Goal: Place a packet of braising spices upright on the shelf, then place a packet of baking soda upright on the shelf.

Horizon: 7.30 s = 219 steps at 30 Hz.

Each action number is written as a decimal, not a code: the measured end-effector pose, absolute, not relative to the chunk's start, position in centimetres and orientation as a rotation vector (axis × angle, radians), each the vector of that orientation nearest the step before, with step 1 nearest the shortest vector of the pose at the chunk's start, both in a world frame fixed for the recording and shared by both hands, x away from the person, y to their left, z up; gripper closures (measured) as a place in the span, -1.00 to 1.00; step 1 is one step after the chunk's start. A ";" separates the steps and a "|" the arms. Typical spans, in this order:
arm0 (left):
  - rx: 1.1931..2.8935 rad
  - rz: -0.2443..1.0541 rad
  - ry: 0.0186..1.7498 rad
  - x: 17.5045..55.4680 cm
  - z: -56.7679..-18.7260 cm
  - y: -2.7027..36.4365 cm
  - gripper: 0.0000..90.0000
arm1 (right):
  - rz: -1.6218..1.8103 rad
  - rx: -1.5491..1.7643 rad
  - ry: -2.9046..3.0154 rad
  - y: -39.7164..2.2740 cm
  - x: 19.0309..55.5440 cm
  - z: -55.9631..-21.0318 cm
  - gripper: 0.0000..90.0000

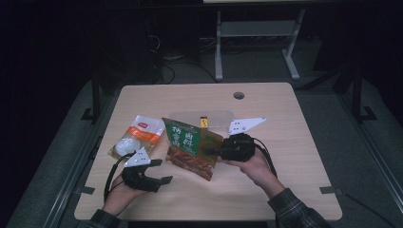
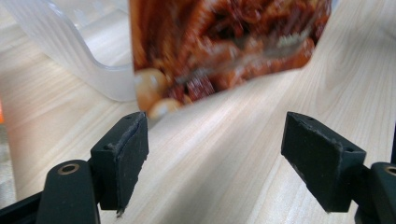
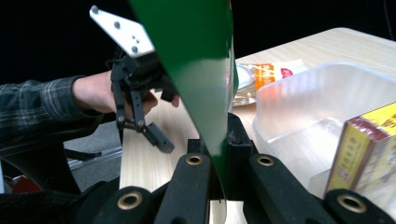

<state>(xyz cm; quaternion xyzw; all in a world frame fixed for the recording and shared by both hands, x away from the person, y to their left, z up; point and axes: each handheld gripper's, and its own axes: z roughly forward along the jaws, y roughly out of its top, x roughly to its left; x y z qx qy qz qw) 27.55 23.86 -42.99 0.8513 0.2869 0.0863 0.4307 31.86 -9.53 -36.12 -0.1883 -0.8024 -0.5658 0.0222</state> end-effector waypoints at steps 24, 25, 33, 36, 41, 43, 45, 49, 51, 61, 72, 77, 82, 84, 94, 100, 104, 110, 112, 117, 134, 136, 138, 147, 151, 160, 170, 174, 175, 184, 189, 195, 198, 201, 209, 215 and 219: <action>2.134 0.174 0.741 27.7 -43.4 23.8 -0.56 | -1.915 -0.841 -2.497 -9.6 34.9 -32.0 1.00; 2.133 0.170 0.744 27.7 -43.5 23.8 -0.56 | -1.920 -0.847 -2.496 -9.5 35.0 -32.0 1.00; 2.137 0.163 0.742 27.8 -43.6 23.7 -0.59 | -1.955 -0.923 -2.466 -8.5 36.4 -32.1 0.99; 2.145 0.154 0.738 27.8 -43.7 23.5 -0.59 | -1.956 -0.940 -2.491 -8.0 36.7 -32.1 0.99; 2.159 0.154 0.727 27.8 -43.8 23.4 -0.61 | -1.957 -0.965 -2.494 -7.4 37.4 -32.6 1.00; 2.159 0.154 0.727 27.8 -43.8 23.4 -0.61 | -1.958 -0.974 -2.500 -7.1 37.7 -32.8 0.99; 2.162 0.155 0.728 27.8 -43.8 23.3 -0.63 | -1.963 -0.984 -2.495 -6.9 38.0 -33.0 0.99; 2.171 0.151 0.723 27.7 -43.9 23.1 -0.63 | -1.965 -0.999 -2.487 -6.4 38.4 -33.3 0.99; 2.171 0.146 0.725 27.7 -43.9 23.1 -0.63 | -1.961 -1.008 -2.494 -6.2 38.6 -33.6 0.99; 2.172 0.149 0.721 27.7 -44.0 23.0 -0.63 | -1.928 -1.025 -2.532 -5.2 39.0 -35.0 0.99; 2.196 0.146 0.698 27.6 -44.1 22.7 -0.64 | -1.929 -1.010 -2.547 -4.6 39.1 -36.1 0.99; 2.194 0.145 0.701 27.6 -44.1 22.7 -0.64 | -1.897 -1.008 -2.553 -4.4 39.3 -36.7 0.99; 2.203 0.144 0.697 27.6 -44.2 22.7 -0.64 | -1.874 -0.992 -2.570 -4.2 39.2 -37.0 0.99; 2.206 0.141 0.695 27.6 -44.2 22.6 -0.64 | -1.860 -0.992 -2.578 -4.1 39.2 -37.1 0.99; 2.211 0.142 0.698 27.6 -44.3 22.6 -0.64 | -1.815 -0.990 -2.615 -3.9 39.1 -37.7 0.99; 2.218 0.139 0.697 27.6 -44.4 22.5 -0.64 | -1.787 -0.962 -2.663 -3.8 39.0 -37.6 0.92; 2.218 0.142 0.700 27.7 -44.4 22.6 -0.64 | -1.777 -0.958 -2.655 -3.9 39.0 -37.4 0.64; 2.220 0.151 0.697 27.7 -44.4 22.6 -0.65 | -1.724 -0.991 -2.676 -4.3 38.8 -36.9 0.08; 2.216 0.149 0.699 27.7 -44.4 22.6 -0.65 | -1.718 -0.992 -2.698 -4.6 38.6 -36.9 -0.03; 2.202 0.136 0.715 27.6 -44.4 22.5 -0.66 | -1.726 -0.985 -2.706 -5.6 38.0 -36.5 -0.23; 2.208 0.144 0.710 27.7 -44.5 22.7 -0.66 | -1.690 -0.879 -2.783 -10.4 33.7 -37.5 -0.38; 2.212 0.142 0.708 27.7 -44.5 22.6 -0.66 | -1.660 -0.865 -2.805 -10.7 33.2 -37.9 -0.39; 2.216 0.141 0.708 27.7 -44.6 22.5 -0.66 | -1.640 -0.852 -2.816 -11.0 32.6 -38.2 -0.39; 2.221 0.139 0.725 27.6 -44.6 22.7 -0.65 | -1.457 -0.828 -2.854 -12.5 30.2 -40.5 -0.39; 2.231 0.171 0.739 27.9 -44.2 23.2 -0.64 | -1.379 -0.839 -2.867 -13.4 29.3 -41.8 -0.40; 2.187 0.290 0.862 30.0 -42.7 26.1 -0.64 | -1.293 -0.923 -2.841 -15.6 27.9 -43.8 -0.43; 2.177 0.457 1.033 33.0 -42.2 30.0 -0.64 | -1.297 -0.962 -2.807 -16.2 27.8 -44.2 -0.44; 2.169 0.499 1.091 34.1 -42.0 31.8 -0.64 | -1.289 -0.969 -2.802 -16.1 27.8 -44.3 -0.44; 2.153 0.502 1.116 34.6 -42.0 32.4 -0.64 | -1.289 -0.969 -2.803 -16.1 27.8 -44.3 -0.44; 2.142 0.517 1.203 37.7 -42.4 35.3 -0.56 | -1.295 -0.963 -2.804 -16.1 27.9 -44.3 -0.43; 2.121 0.514 1.238 39.2 -42.9 35.9 -0.53 | -1.305 -0.969 -2.805 -16.3 27.9 -44.2 -0.43; 2.119 0.412 1.266 40.8 -44.8 36.5 -0.43 | -1.290 -0.969 -2.818 -16.3 27.8 -44.1 -0.44; 2.092 0.377 1.276 41.2 -45.3 36.6 -0.42 | -1.296 -0.969 -2.817 -16.3 27.7 -44.1 -0.44; 2.083 0.327 1.279 41.3 -45.7 36.9 -0.38 | -1.300 -0.964 -2.823 -16.3 27.7 -44.0 -0.43; 2.083 0.229 1.217 41.4 -45.9 37.0 0.07 | -1.302 -0.970 -2.822 -16.3 27.7 -44.0 -0.44; 2.098 0.197 1.201 41.2 -45.9 36.6 0.45 | -1.298 -0.982 -2.818 -16.3 27.6 -43.9 -0.43; 2.111 0.196 1.188 41.1 -45.8 36.6 0.66 | -1.296 -0.980 -2.827 -16.3 27.7 -43.9 -0.43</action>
